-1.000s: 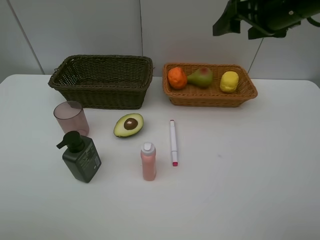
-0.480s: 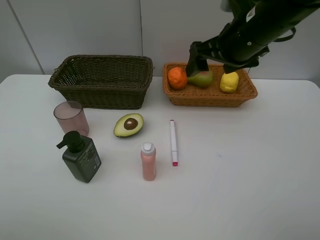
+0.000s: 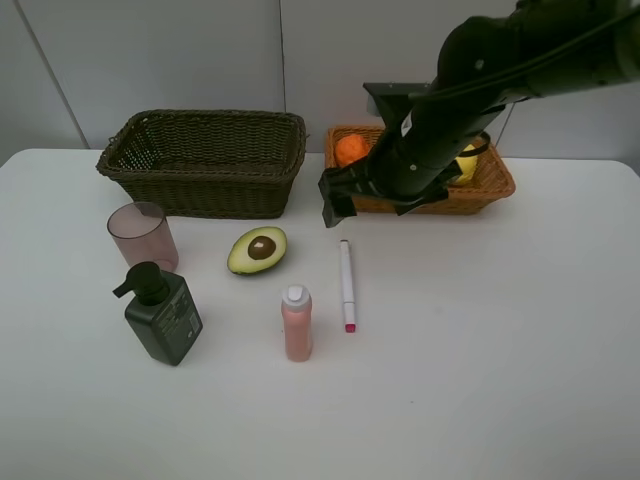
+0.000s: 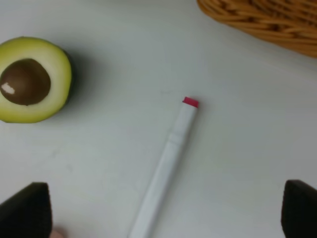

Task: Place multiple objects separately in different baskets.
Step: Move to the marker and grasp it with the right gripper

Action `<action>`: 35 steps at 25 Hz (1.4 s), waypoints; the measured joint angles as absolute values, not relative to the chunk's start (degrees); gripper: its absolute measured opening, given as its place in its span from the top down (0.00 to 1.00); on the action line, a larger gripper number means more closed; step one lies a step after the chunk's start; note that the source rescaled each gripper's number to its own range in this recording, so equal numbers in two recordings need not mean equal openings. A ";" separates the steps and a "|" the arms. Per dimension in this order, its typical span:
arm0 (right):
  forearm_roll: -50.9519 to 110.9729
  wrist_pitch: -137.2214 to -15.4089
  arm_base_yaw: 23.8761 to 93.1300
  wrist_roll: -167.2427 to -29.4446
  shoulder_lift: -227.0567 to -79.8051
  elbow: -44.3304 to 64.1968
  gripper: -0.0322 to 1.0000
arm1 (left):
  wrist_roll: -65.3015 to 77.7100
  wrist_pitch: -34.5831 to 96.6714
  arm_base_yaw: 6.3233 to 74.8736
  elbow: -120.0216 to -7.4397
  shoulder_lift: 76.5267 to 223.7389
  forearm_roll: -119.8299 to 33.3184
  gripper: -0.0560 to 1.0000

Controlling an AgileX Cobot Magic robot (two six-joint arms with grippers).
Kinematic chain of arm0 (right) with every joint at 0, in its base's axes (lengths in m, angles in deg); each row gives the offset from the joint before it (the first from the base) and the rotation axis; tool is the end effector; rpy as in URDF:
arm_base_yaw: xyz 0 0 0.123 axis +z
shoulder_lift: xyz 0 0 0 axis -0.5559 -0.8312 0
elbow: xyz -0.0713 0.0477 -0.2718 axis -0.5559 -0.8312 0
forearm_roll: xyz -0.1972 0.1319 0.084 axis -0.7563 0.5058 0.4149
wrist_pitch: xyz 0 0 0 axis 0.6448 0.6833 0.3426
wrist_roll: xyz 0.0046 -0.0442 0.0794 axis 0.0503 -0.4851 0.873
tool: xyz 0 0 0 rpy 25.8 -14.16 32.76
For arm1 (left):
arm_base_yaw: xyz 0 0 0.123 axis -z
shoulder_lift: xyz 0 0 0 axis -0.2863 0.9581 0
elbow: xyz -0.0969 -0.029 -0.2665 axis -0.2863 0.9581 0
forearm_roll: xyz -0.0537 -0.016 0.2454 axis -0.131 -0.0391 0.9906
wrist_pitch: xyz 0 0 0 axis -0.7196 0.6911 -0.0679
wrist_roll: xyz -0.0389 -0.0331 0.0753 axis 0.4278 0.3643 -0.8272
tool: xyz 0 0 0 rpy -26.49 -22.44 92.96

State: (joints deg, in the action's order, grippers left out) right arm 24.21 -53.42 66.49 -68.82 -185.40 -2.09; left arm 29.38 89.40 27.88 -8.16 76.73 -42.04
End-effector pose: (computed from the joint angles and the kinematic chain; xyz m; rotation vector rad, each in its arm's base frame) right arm 0.3146 0.2042 0.1895 -0.5765 2.6518 0.2443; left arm -0.0026 -0.0170 0.2542 0.4134 2.0962 -0.2654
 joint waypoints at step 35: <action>24.99 -57.08 66.55 -68.67 -198.92 -1.95 0.03 | 29.38 89.40 27.88 -8.16 76.73 -42.04 0.00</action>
State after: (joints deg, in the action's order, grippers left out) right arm 24.99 -57.08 66.55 -68.67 -198.92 -1.95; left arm 29.38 89.40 27.88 -8.16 76.73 -42.04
